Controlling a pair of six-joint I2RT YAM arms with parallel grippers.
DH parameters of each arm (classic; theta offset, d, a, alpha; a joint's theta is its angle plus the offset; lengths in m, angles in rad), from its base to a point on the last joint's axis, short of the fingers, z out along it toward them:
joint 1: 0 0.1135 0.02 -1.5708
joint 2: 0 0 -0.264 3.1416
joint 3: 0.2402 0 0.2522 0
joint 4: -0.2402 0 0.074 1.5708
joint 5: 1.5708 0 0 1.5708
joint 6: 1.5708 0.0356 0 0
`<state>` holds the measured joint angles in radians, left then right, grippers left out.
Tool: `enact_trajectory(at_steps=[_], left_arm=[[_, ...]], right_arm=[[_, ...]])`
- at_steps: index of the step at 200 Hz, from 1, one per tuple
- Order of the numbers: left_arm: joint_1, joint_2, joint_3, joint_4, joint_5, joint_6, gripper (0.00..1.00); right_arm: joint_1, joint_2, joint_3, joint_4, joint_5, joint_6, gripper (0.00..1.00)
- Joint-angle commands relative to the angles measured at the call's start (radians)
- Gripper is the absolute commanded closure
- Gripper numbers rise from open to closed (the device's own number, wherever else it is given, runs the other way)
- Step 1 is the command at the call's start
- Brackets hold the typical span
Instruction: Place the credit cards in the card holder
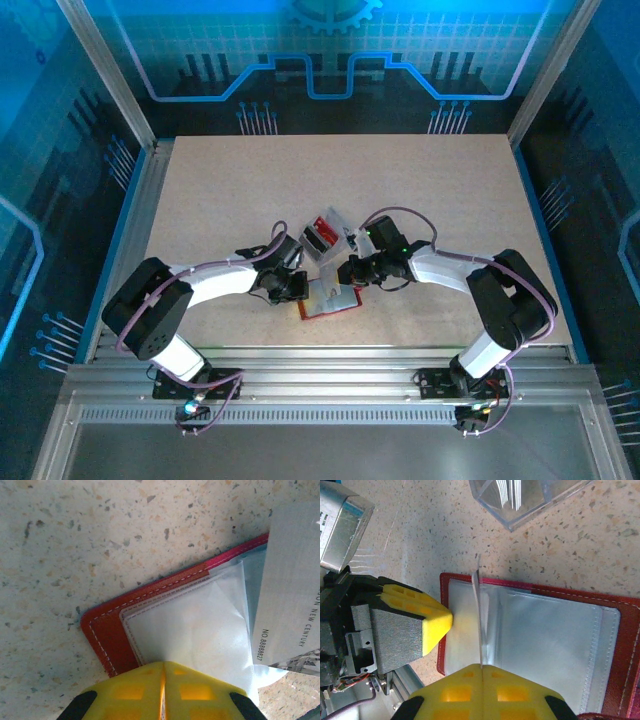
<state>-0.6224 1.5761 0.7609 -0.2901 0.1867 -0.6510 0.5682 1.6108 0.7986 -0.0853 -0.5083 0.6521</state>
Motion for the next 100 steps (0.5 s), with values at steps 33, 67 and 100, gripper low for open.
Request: enact_trajectory(at_steps=[33,67,100], left_arm=[[-0.009,0.002,-0.046,-0.032,-0.033,0.016,0.90],[-0.008,0.004,-0.048,-0.027,-0.033,0.015,0.90],[-0.008,0.001,-0.051,-0.022,-0.032,0.014,0.90]], right_arm=[[-0.004,-0.004,0.042,-0.054,-0.012,-0.008,1.00],[0.002,0.010,0.076,-0.117,0.017,-0.034,1.00],[0.007,0.021,0.114,-0.146,0.024,-0.045,1.00]])
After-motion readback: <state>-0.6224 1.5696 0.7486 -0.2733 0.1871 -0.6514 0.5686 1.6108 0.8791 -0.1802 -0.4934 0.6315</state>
